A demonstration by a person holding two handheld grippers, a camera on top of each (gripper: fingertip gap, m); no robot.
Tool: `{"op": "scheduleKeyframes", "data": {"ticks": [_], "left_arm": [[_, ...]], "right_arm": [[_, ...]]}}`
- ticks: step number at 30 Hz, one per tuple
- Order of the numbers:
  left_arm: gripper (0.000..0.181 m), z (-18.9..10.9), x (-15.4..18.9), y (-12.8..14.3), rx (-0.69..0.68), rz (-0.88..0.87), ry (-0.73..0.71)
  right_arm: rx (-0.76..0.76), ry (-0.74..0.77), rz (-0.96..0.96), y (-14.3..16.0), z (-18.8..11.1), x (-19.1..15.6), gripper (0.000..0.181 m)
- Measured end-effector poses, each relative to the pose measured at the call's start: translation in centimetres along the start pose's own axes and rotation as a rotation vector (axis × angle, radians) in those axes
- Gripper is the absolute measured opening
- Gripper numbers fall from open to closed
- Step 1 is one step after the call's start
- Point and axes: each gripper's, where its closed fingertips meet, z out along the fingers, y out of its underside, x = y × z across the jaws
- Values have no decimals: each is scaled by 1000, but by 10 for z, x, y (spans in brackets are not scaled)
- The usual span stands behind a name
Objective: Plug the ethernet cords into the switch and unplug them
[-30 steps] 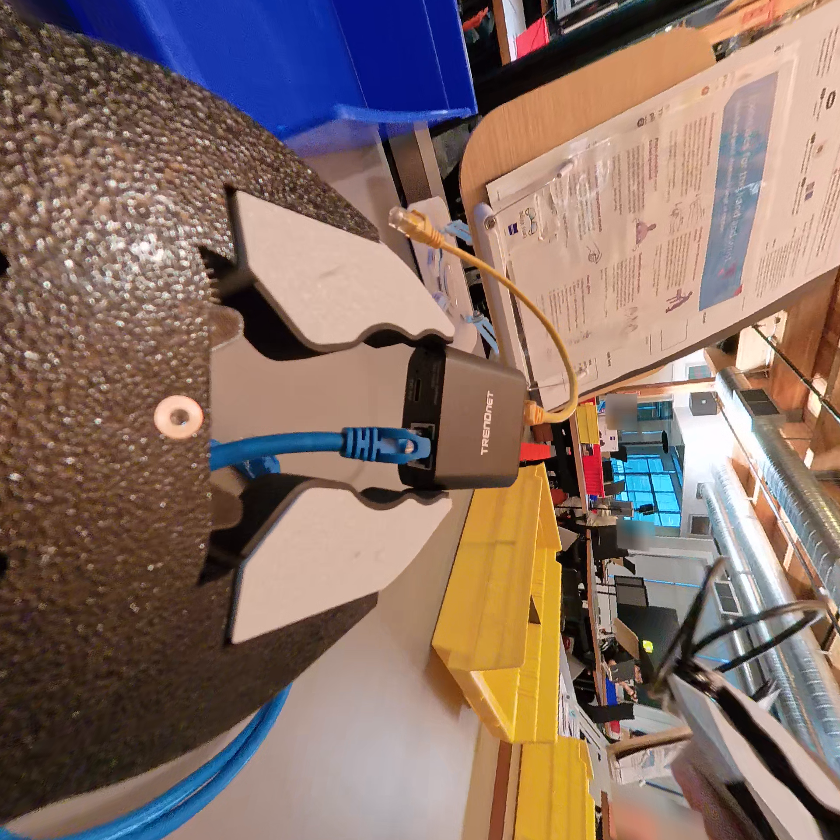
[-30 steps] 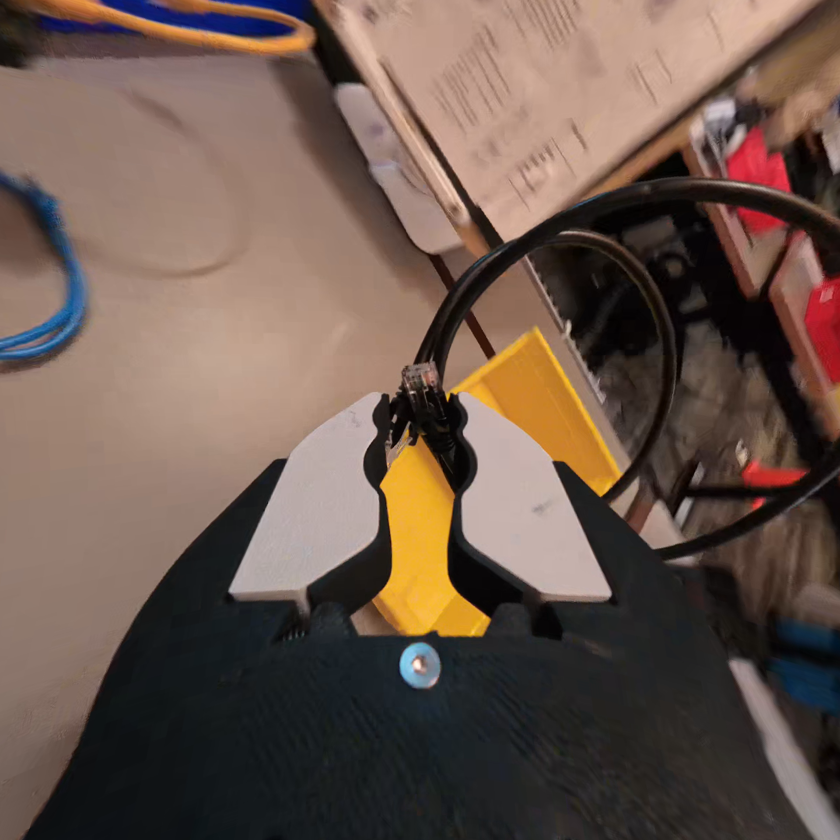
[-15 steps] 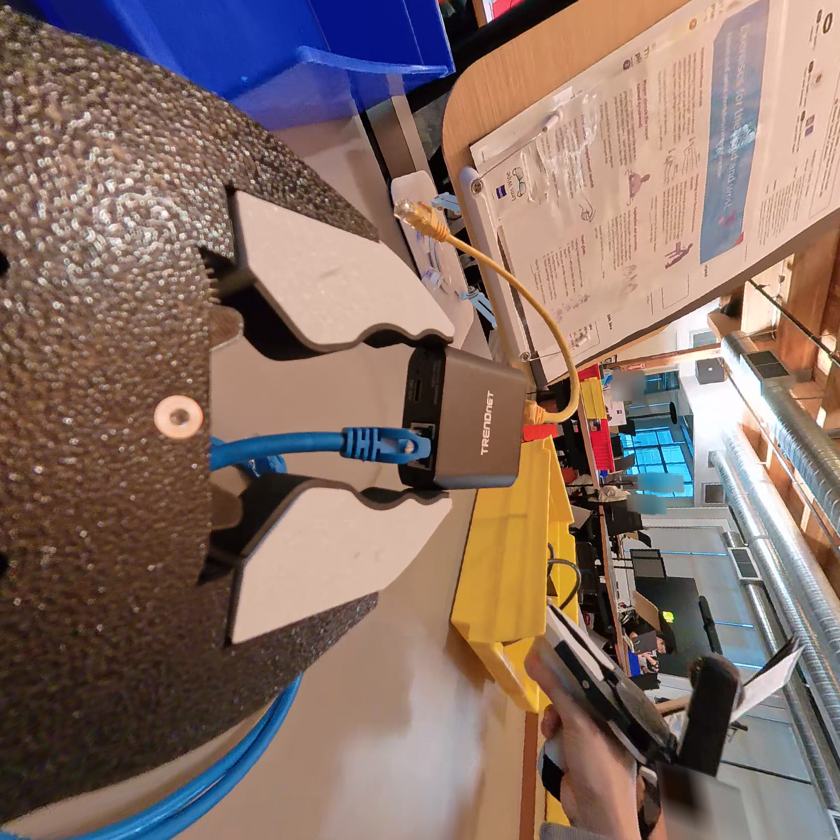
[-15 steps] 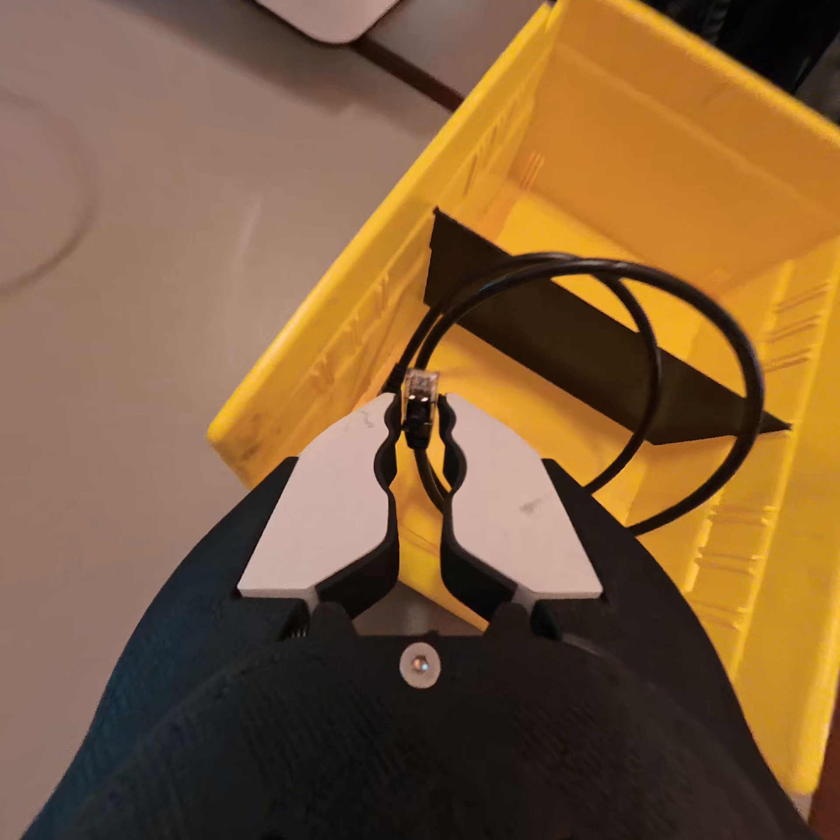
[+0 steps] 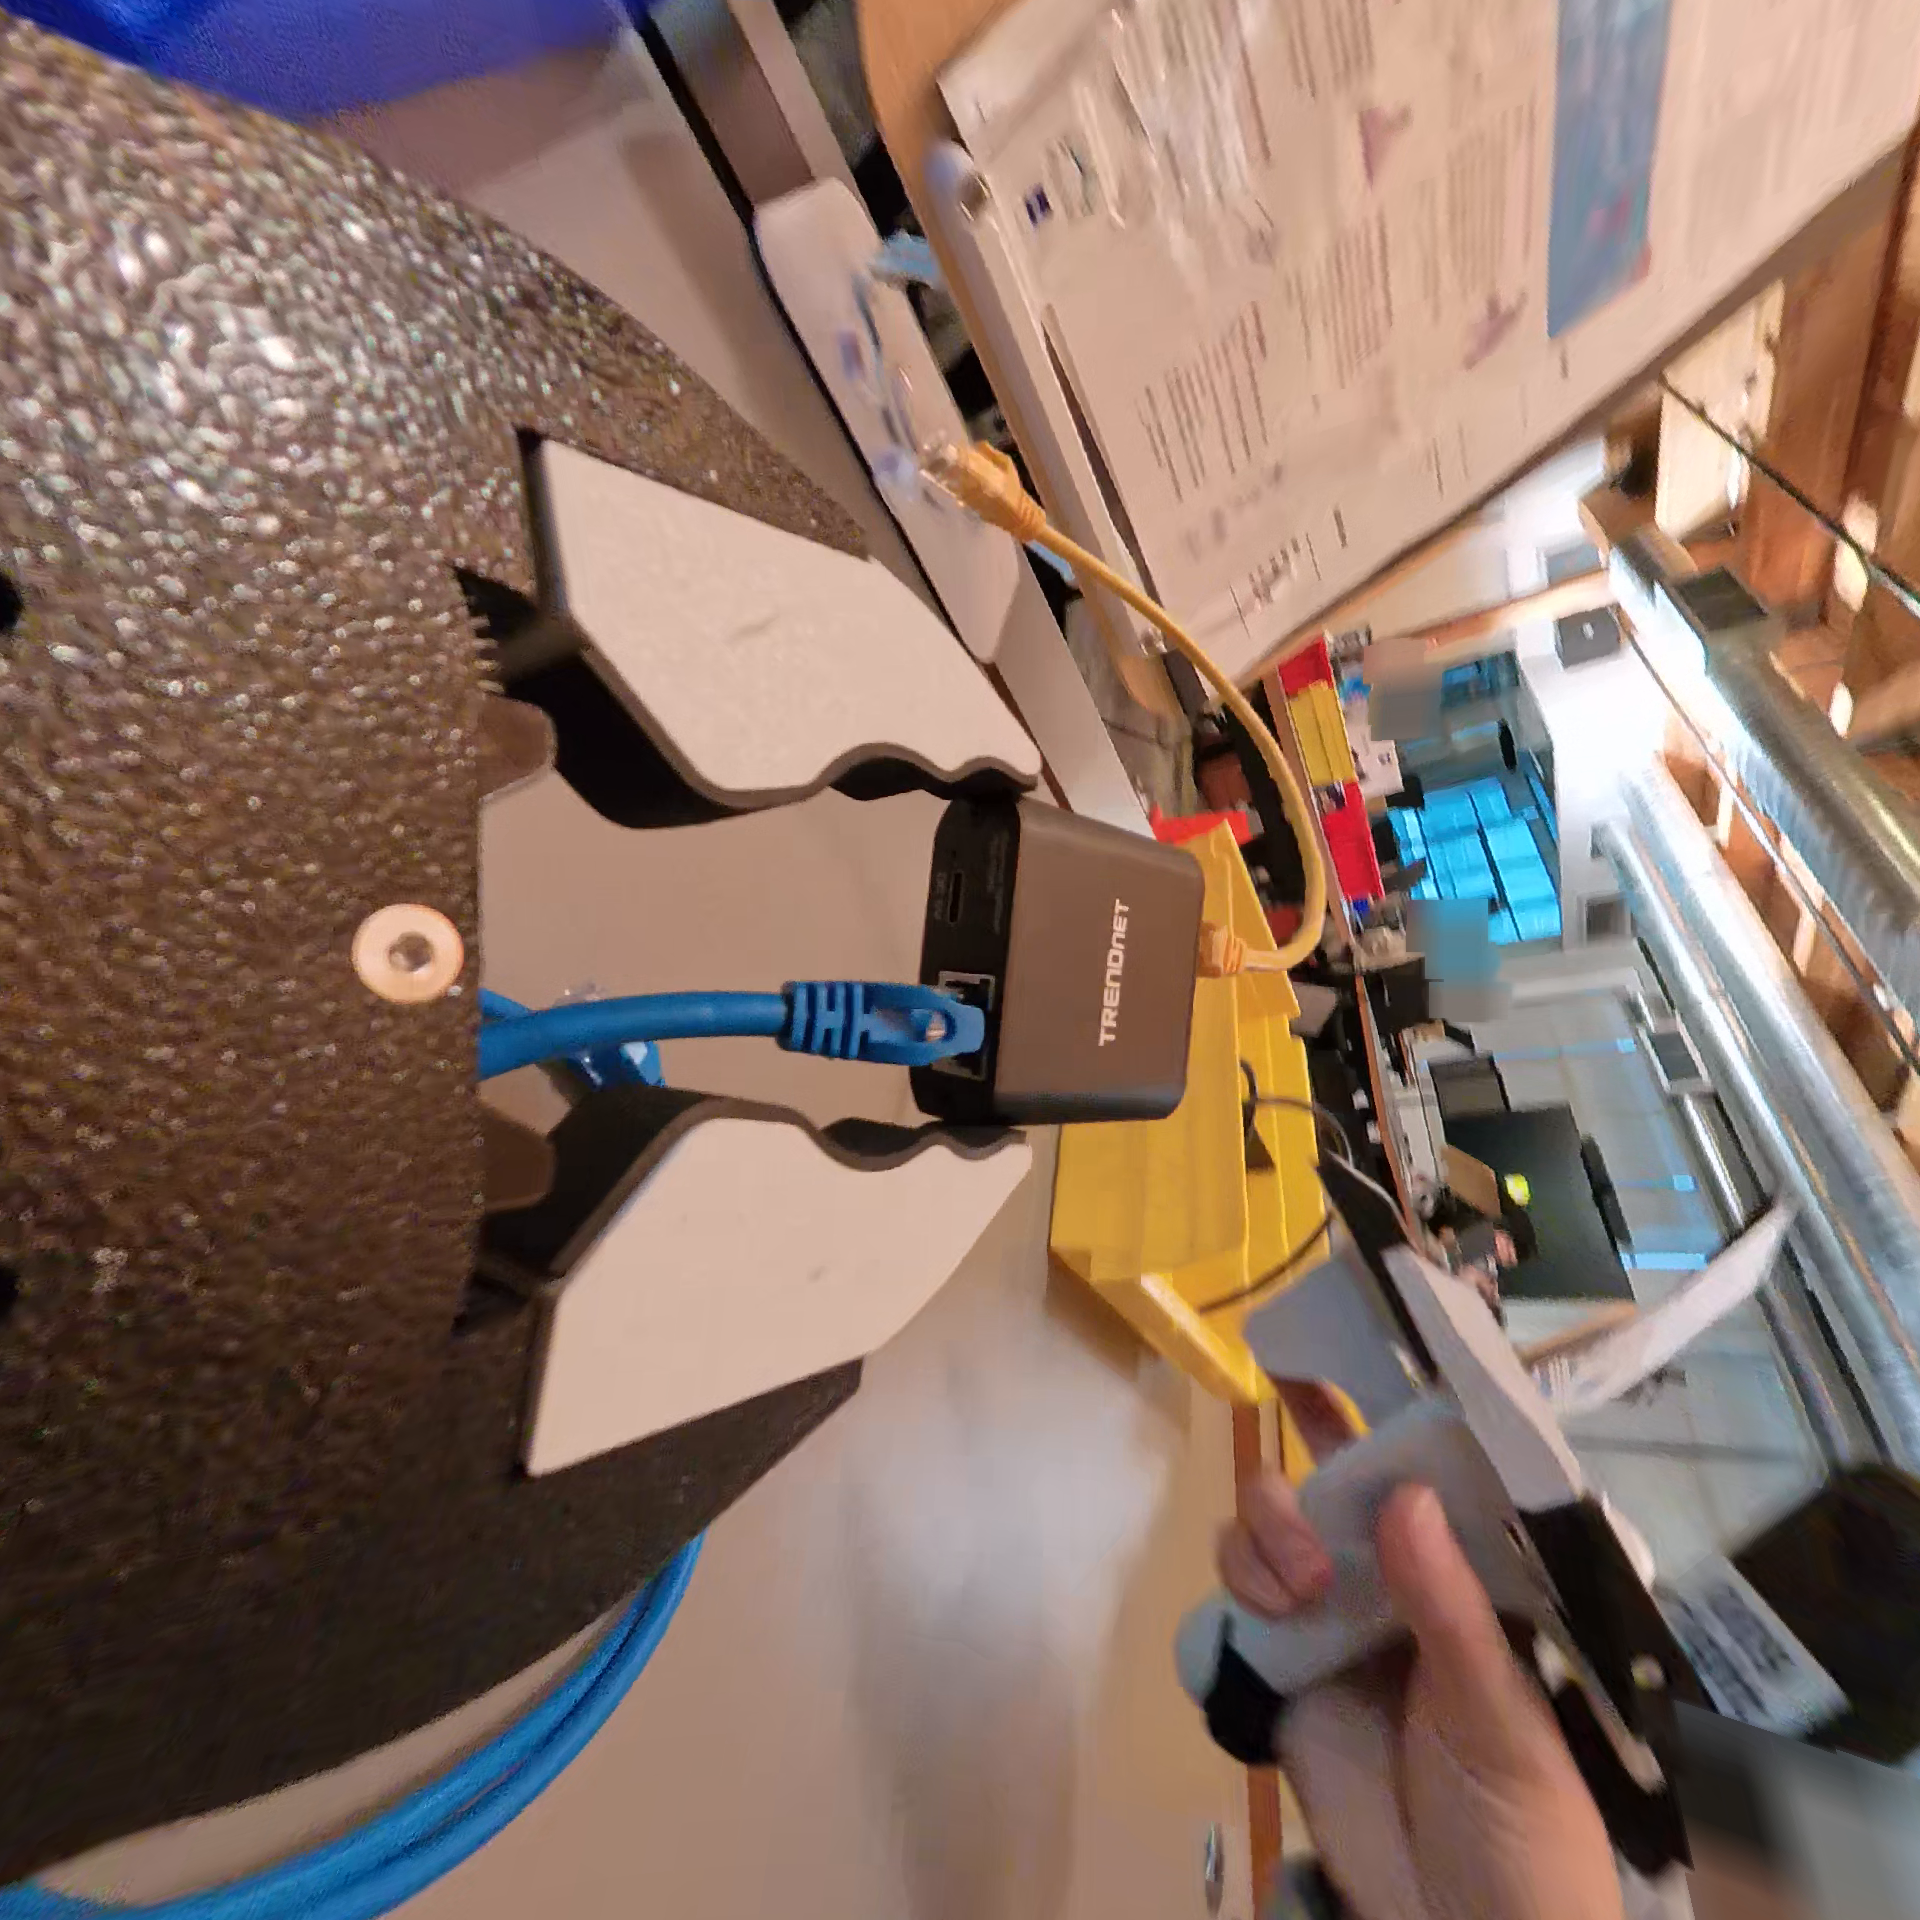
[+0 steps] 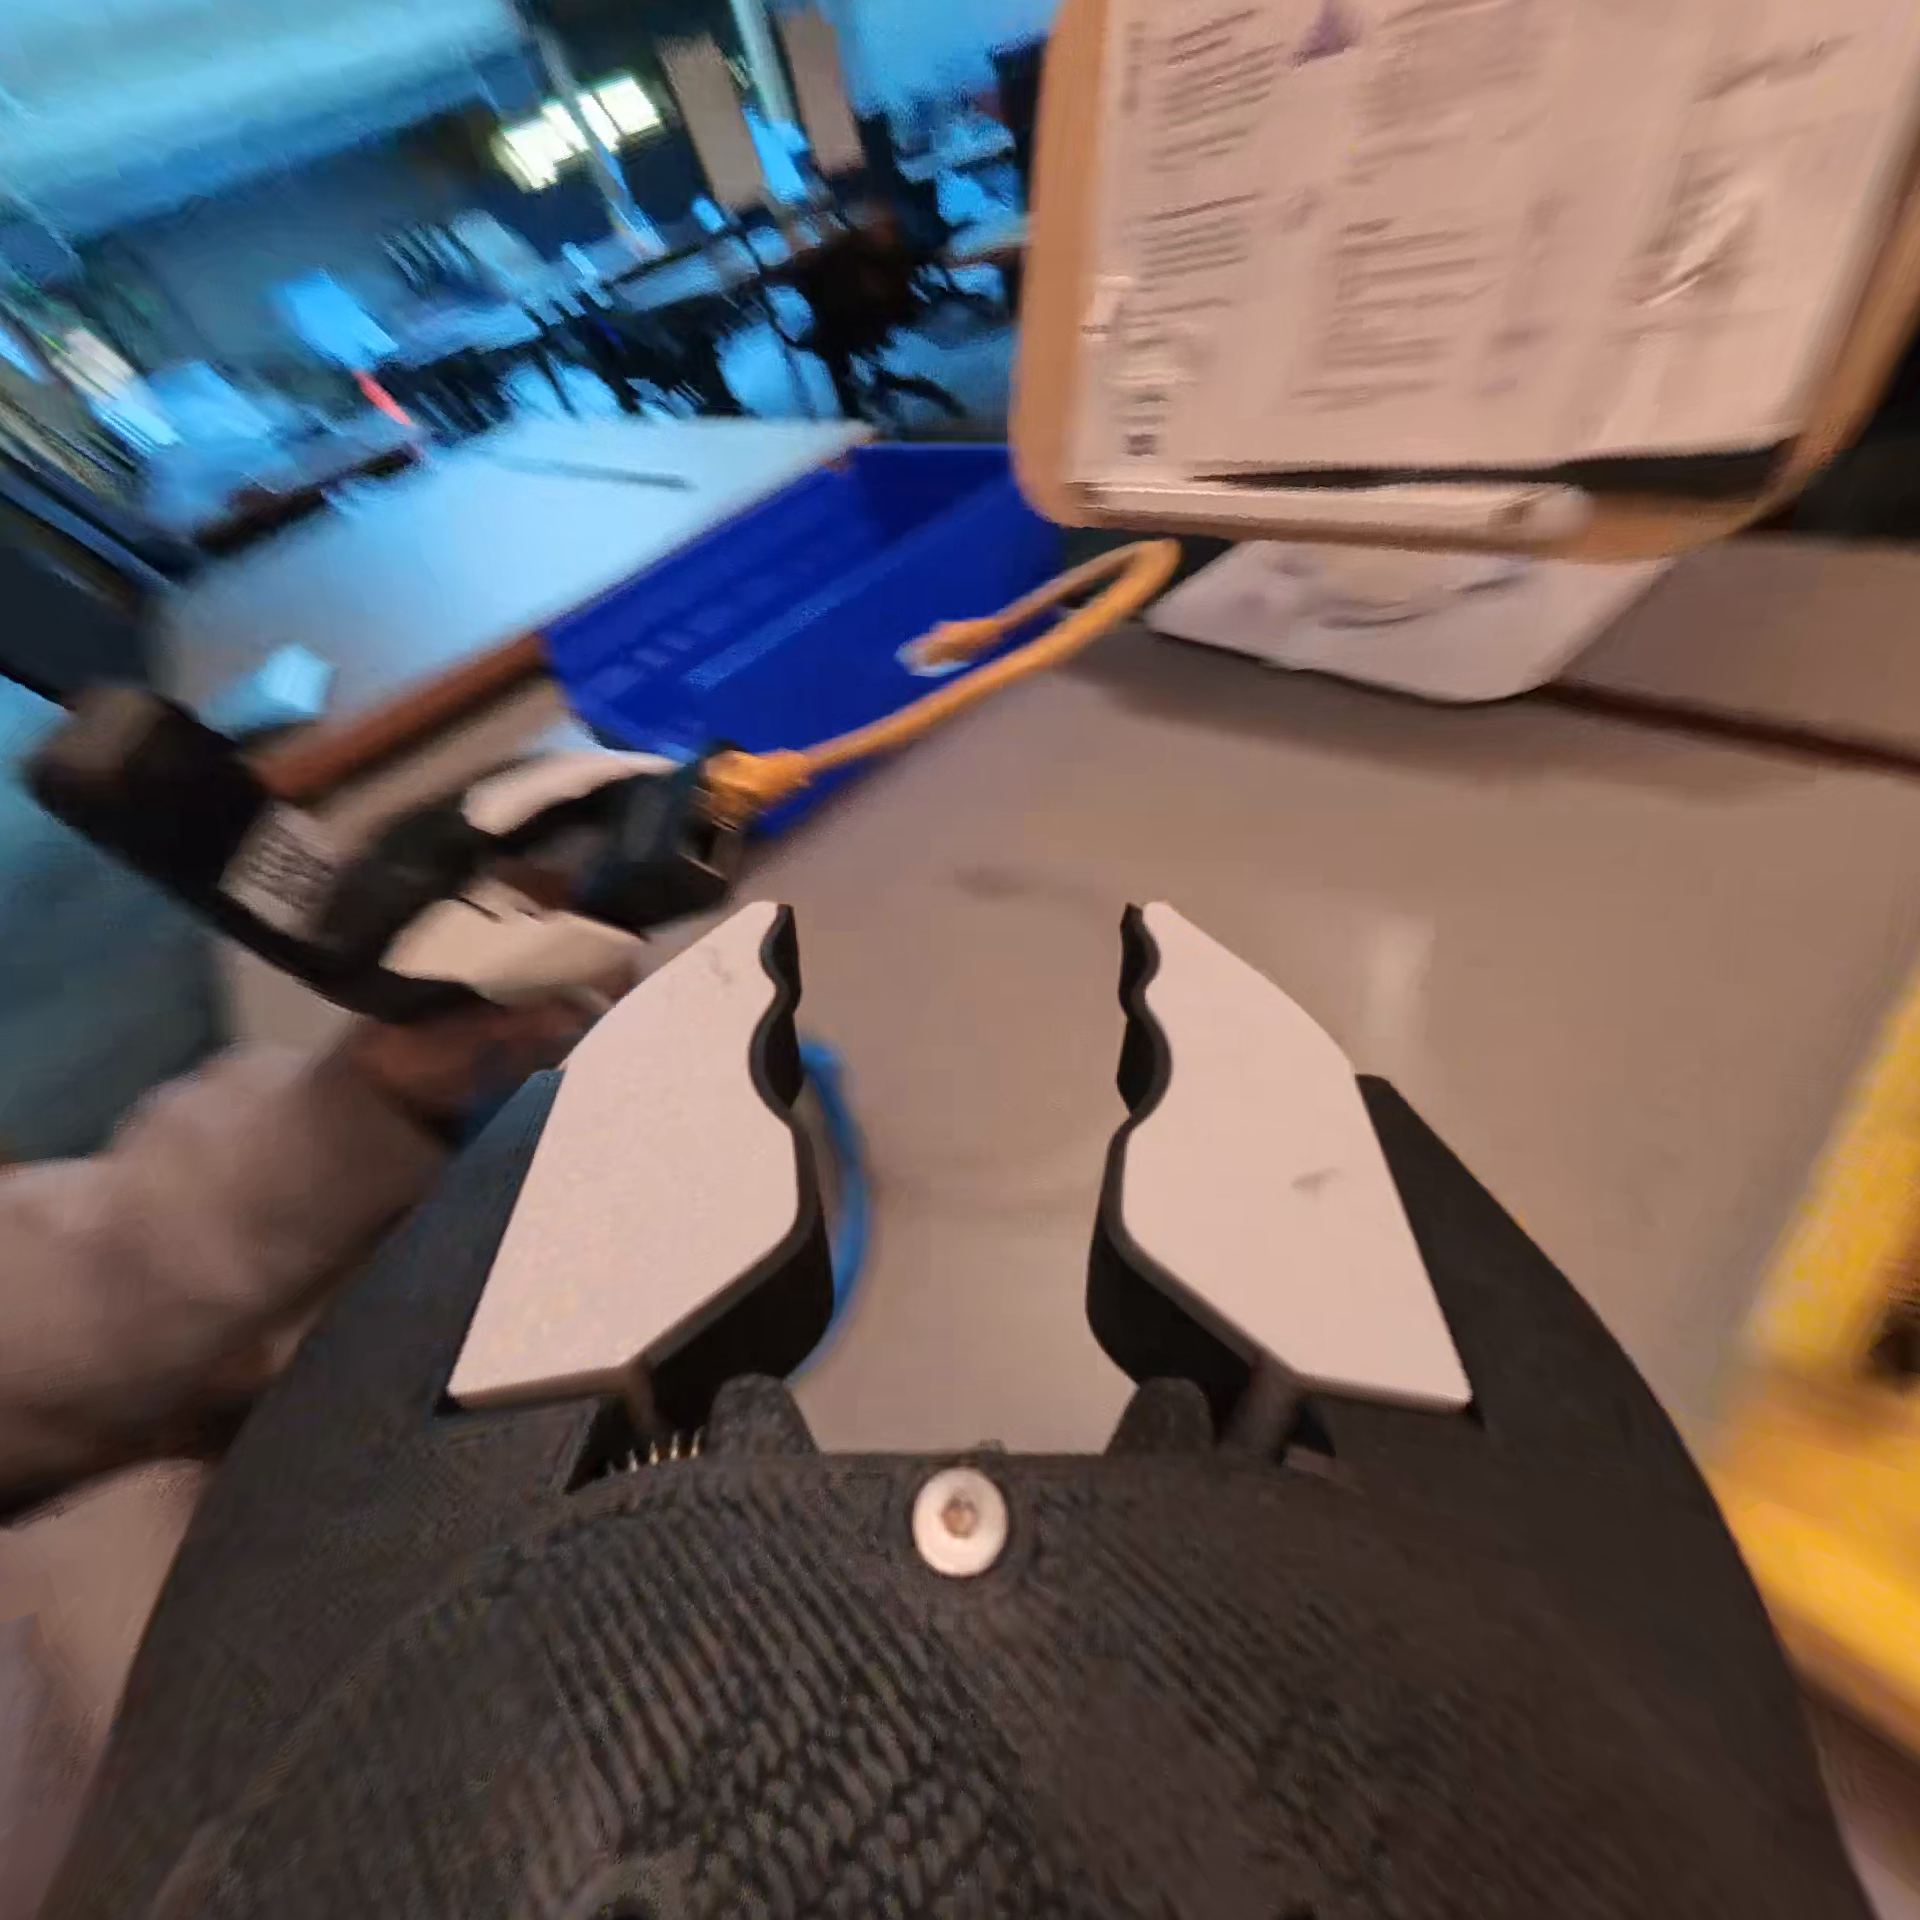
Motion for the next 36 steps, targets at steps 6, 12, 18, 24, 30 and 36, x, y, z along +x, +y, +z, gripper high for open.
{"op": "scheduleKeyframes", "data": {"ticks": [6,12,18,24,30,36], "left_arm": [[59,1,20,-3,-11,21,117],[59,4,27,3,-43,42,142],[59,8,32,9,-76,71,143],[59,9,34,11,-82,83,142],[59,10,33,13,-94,91,132],[59,13,33,15,-112,111,90]], "right_arm": [[242,-313,522,14,48,-65,54],[344,-308,696,27,58,-54,26],[340,-317,727,31,57,-49,27],[355,-329,765,33,60,-50,15],[379,-327,803,35,63,-49,14],[451,-272,855,34,64,-43,13]]}}
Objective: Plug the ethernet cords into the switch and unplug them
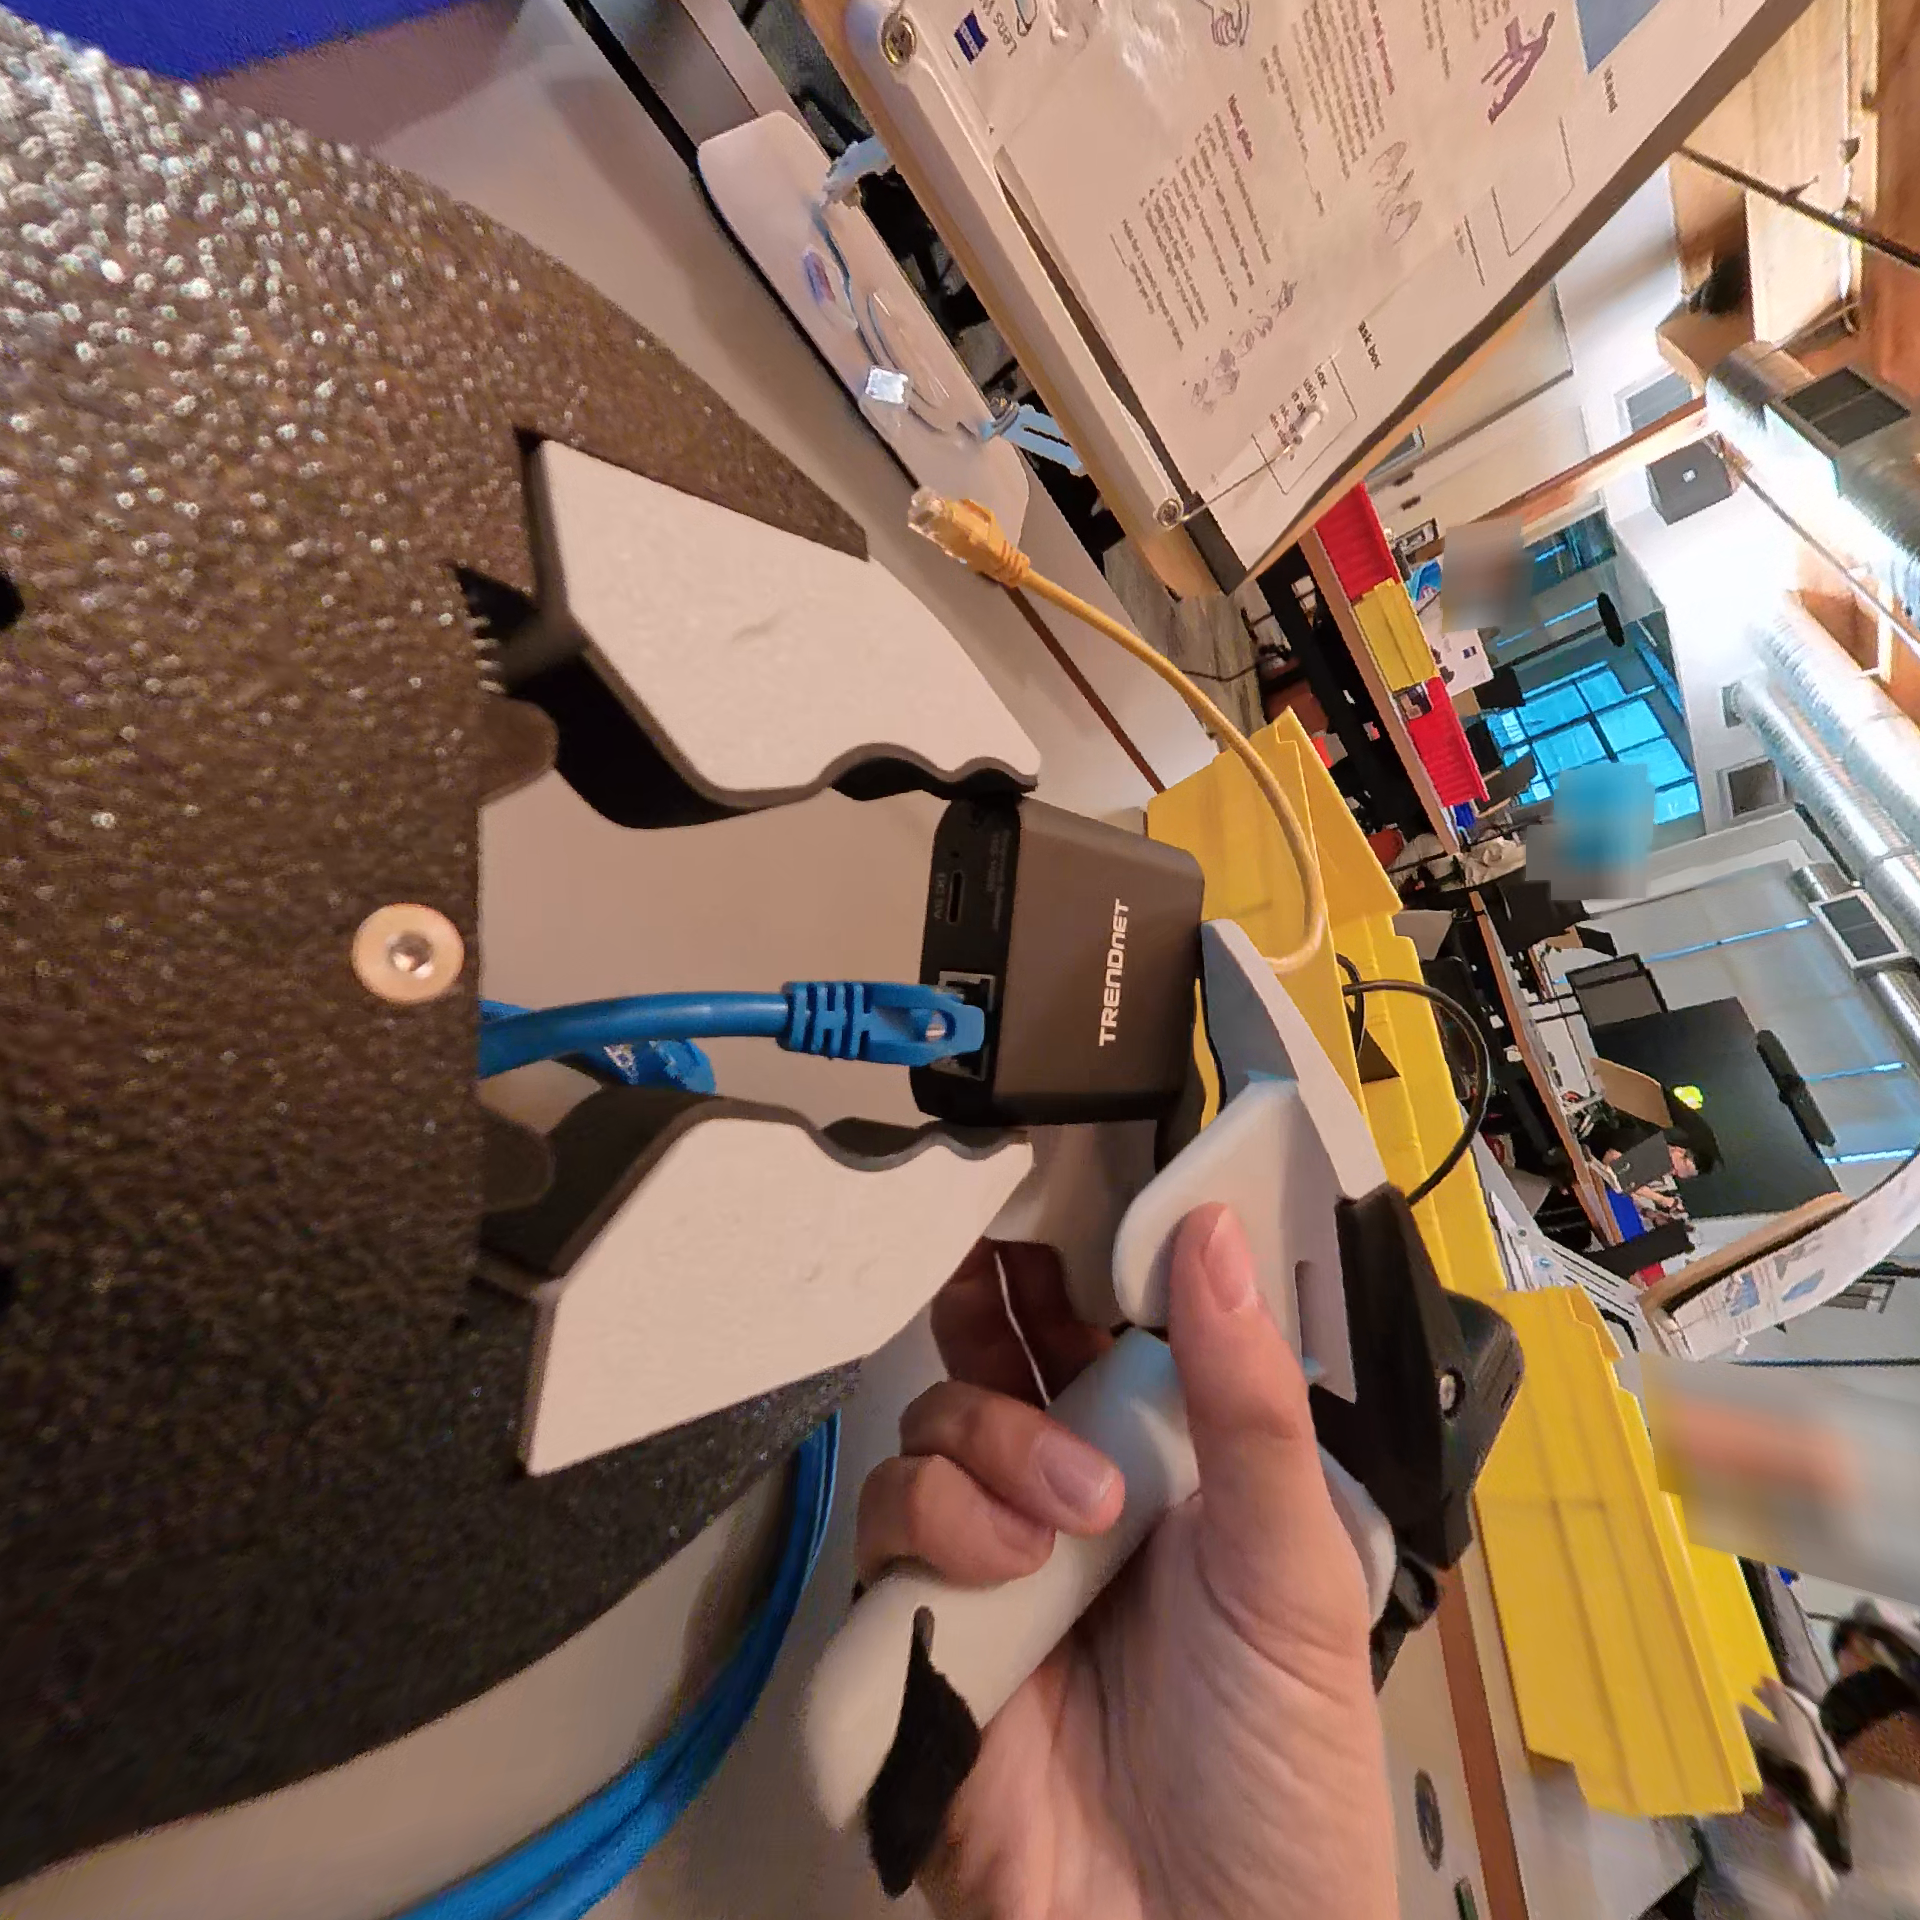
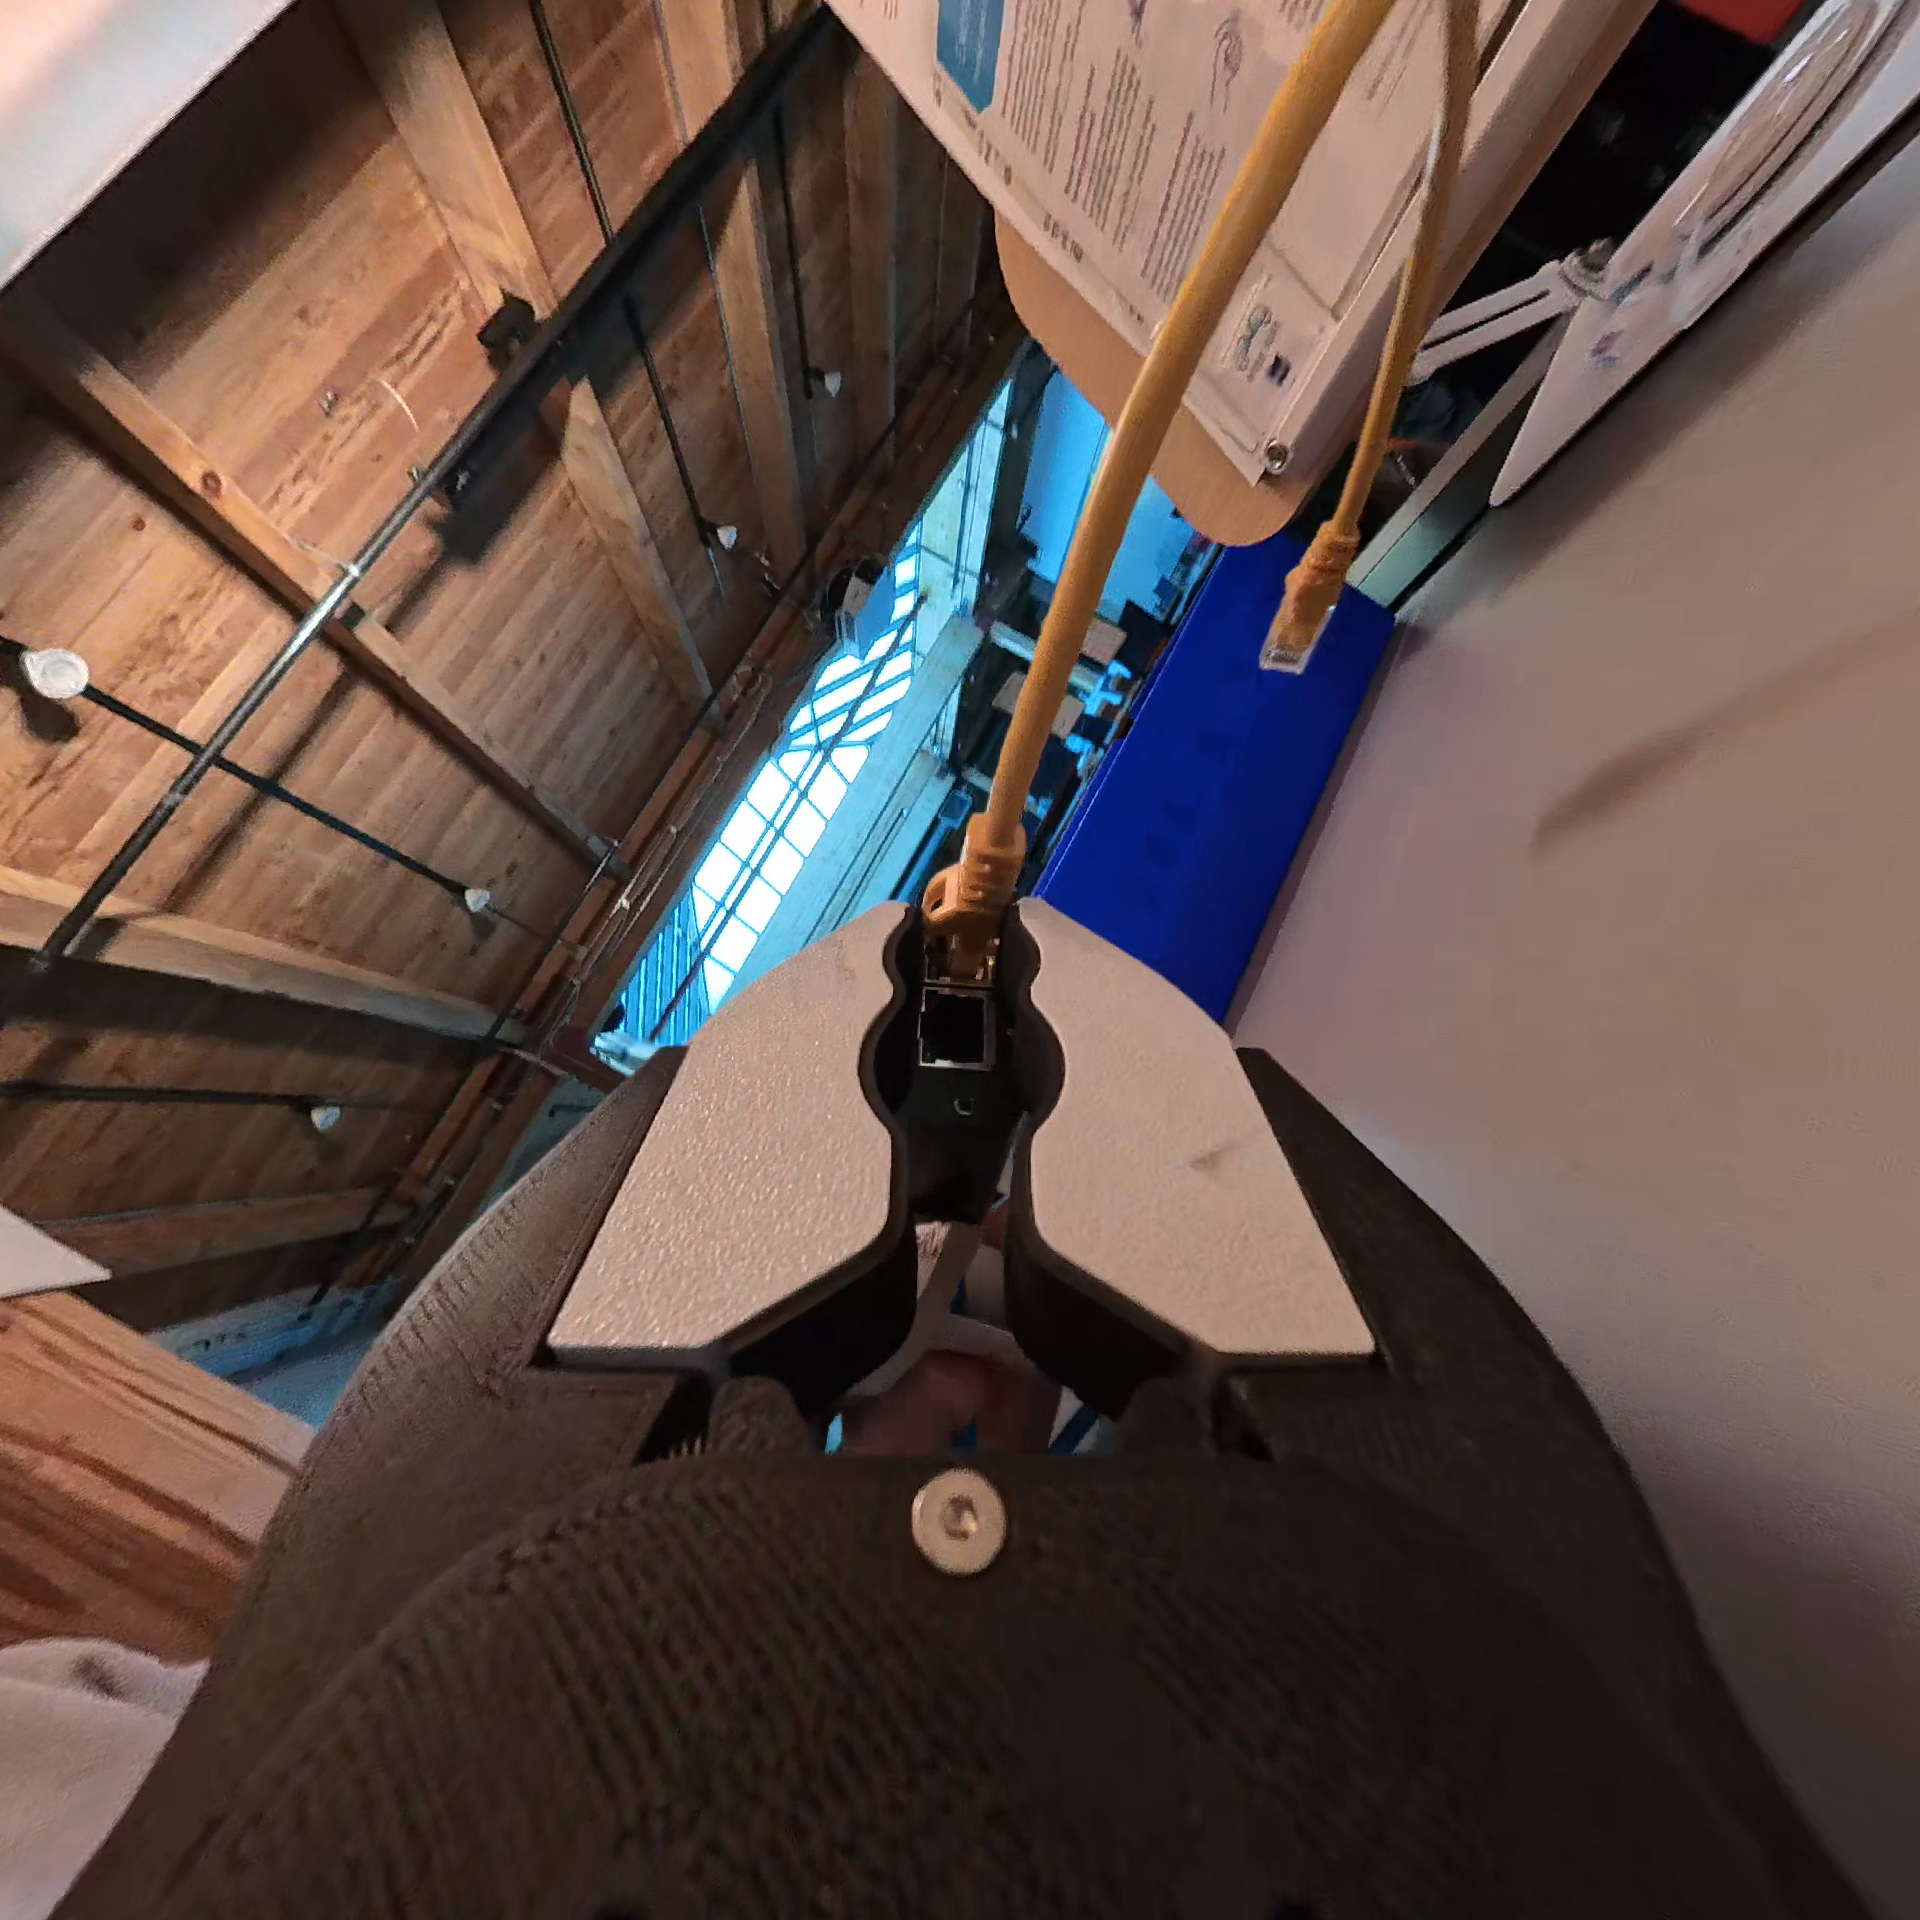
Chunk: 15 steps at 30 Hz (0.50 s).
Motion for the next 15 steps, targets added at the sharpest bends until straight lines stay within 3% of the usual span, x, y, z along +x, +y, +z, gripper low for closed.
{"op": "scheduleKeyframes", "data": {"ticks": [8,15], "left_arm": [[59,6,1,0,-15,-17,-52],[59,7,0,2,-29,-7,-71]], "right_arm": [[138,-2,71,-8,-2,3,13],[145,12,85,-8,0,5,14]]}}
